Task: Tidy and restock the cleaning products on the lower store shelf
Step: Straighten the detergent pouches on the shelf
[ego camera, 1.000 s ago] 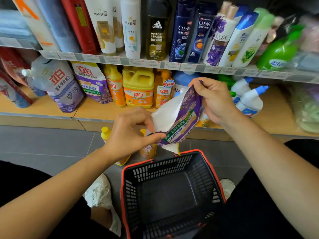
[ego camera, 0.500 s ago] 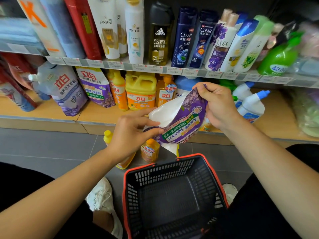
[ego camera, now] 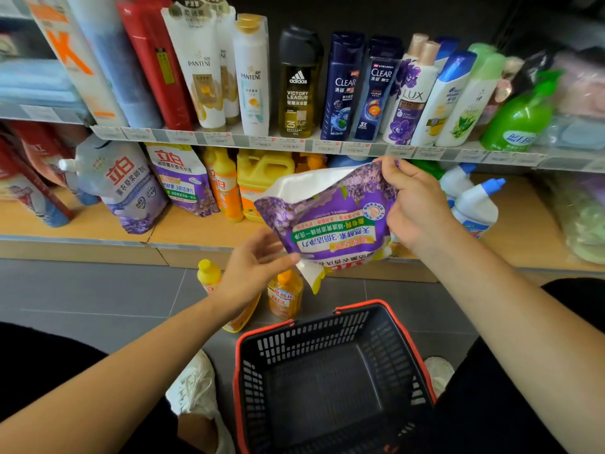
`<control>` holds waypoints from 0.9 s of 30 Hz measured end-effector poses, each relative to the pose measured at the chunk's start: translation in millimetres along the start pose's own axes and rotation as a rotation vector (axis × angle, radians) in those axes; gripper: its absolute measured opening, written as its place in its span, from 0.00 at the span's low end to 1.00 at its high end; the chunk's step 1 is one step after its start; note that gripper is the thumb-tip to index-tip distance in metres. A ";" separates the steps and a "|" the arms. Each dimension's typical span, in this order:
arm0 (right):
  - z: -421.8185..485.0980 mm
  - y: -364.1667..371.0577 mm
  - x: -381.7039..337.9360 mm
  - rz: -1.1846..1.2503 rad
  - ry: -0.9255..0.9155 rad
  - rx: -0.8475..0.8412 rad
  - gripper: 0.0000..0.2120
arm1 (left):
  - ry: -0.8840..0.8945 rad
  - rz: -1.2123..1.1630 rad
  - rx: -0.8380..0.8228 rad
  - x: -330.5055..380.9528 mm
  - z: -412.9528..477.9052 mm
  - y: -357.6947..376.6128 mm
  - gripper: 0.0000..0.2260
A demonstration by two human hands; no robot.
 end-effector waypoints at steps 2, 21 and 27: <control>-0.8 2.9 -2.3 0.046 0.007 0.000 0.08 | -0.141 -0.028 -0.044 -26.2 -2.5 13.5 0.19; 12.5 -34.8 -3.7 -0.023 -0.072 0.112 0.04 | -0.060 0.191 0.262 -16.9 12.7 -24.3 0.04; 18.8 -34.6 20.2 -0.199 -0.051 0.054 0.04 | 0.166 0.350 0.313 50.8 12.5 -68.6 0.07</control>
Point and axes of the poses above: each hand's wrist, its own z-axis towards the middle knuckle, its own y-axis out of the palm, x = y × z, the point moved 8 cm from there along z, towards the middle knuckle, and after that the axes turned 4 degrees about y, right-handed, at the moved point
